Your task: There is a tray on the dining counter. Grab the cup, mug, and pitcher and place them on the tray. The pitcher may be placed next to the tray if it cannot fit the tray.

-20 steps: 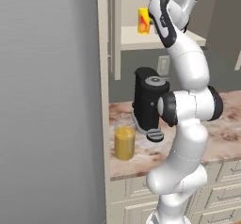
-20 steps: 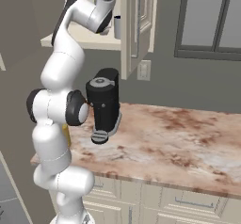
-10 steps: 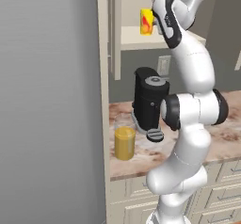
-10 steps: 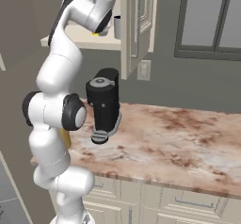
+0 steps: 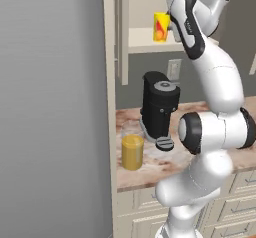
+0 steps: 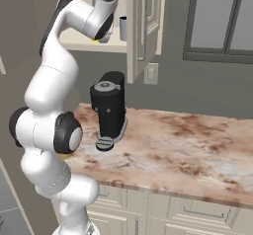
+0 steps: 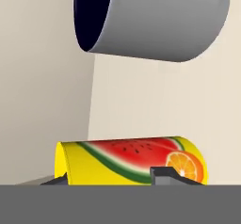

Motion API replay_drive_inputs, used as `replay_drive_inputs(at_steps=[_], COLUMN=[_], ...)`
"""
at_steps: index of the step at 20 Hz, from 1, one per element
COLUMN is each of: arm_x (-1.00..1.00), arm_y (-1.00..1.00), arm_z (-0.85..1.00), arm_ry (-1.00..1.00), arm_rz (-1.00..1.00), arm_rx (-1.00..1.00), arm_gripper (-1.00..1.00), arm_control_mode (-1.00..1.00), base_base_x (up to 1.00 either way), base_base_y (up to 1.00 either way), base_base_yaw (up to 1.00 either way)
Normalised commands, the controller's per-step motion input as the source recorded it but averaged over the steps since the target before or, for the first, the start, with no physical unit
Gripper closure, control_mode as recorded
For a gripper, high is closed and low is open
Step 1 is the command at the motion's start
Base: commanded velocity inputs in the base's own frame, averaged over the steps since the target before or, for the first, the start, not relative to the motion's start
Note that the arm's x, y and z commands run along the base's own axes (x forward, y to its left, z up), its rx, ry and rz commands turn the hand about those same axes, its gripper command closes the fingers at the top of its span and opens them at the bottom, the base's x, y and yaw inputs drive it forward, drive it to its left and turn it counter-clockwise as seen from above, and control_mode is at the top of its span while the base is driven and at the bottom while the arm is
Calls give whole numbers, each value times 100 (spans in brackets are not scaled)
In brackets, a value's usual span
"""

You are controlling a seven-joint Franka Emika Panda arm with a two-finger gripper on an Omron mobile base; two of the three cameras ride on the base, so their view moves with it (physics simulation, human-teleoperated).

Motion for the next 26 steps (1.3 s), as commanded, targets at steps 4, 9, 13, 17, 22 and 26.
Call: replay_drive_inputs(at_steps=[4,9,13,17,22,26], arm_x=[-91,-97,-100,-95,-80,-73], arm_y=[0,0,-1,-5,0,0], arm_z=[0,0,-1,-26,-39,-25], arm_ry=[0,0,0,0,0,0], arm_rz=[0,0,0,0,0,-3], arm_rx=[0,0,0,-1,-5,-5], arm_gripper=[100,100,100,100,100,100], arm_control_mode=[-100,-100,-100,-100,-100,-100], base_base_x=[0,0,0,0,0,0], base_base_y=[0,0,0,0,0,0], base_base_yaw=[0,0,0,0,0,0])
